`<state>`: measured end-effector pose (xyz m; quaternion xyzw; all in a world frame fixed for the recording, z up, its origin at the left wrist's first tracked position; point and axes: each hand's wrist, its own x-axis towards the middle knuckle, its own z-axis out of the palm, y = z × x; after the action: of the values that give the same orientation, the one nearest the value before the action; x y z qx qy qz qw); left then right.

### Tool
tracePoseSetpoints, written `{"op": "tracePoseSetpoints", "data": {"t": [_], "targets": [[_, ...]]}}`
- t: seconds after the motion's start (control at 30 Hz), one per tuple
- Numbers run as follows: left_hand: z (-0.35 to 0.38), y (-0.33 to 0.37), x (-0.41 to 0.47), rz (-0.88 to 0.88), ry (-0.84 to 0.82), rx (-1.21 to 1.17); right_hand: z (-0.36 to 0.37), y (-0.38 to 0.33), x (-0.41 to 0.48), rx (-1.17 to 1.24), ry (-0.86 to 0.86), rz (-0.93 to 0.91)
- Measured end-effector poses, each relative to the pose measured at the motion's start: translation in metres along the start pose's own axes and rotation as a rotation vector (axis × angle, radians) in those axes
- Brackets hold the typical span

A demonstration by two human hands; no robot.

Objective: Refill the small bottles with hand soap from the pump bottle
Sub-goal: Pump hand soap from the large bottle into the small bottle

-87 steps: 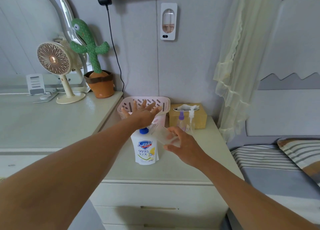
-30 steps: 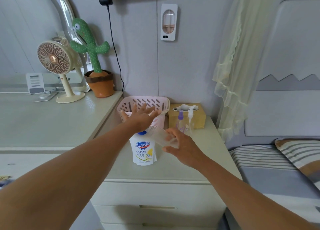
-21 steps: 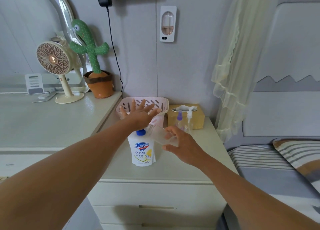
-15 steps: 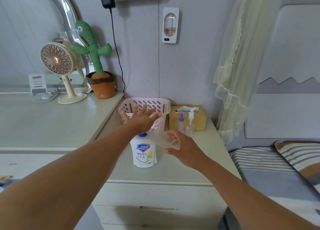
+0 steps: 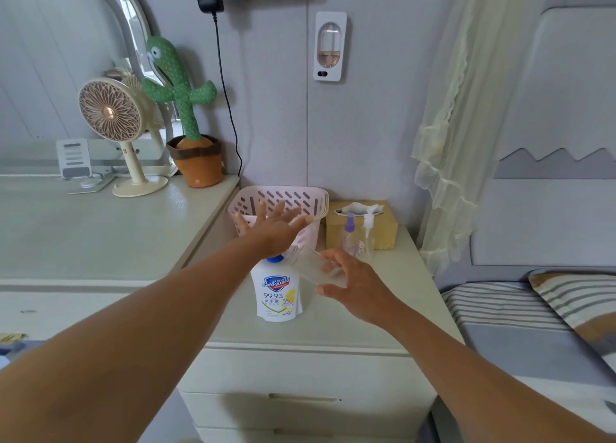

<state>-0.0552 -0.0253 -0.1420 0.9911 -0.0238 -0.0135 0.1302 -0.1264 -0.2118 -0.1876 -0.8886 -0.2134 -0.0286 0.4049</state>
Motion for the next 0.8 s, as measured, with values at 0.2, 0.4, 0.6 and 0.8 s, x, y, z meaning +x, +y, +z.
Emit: {"op": "tracePoseSetpoints", "data": {"t": [0.2,0.4,0.6,0.8], "targets": [[-0.015,0.007,0.000,0.008,-0.001,0.067,-0.006,-0.005,0.002,-0.015,0.012,-0.001],[-0.003,0.002,0.002,0.011,0.014,0.002,-0.002,-0.001,0.000,0.000,0.016,0.002],[-0.003,0.001,0.002,-0.002,-0.020,0.018,0.002,0.002,-0.001,0.003,0.007,0.013],[-0.013,0.007,0.003,0.005,0.003,0.076,-0.008,-0.004,-0.001,0.003,0.021,-0.008]]}}
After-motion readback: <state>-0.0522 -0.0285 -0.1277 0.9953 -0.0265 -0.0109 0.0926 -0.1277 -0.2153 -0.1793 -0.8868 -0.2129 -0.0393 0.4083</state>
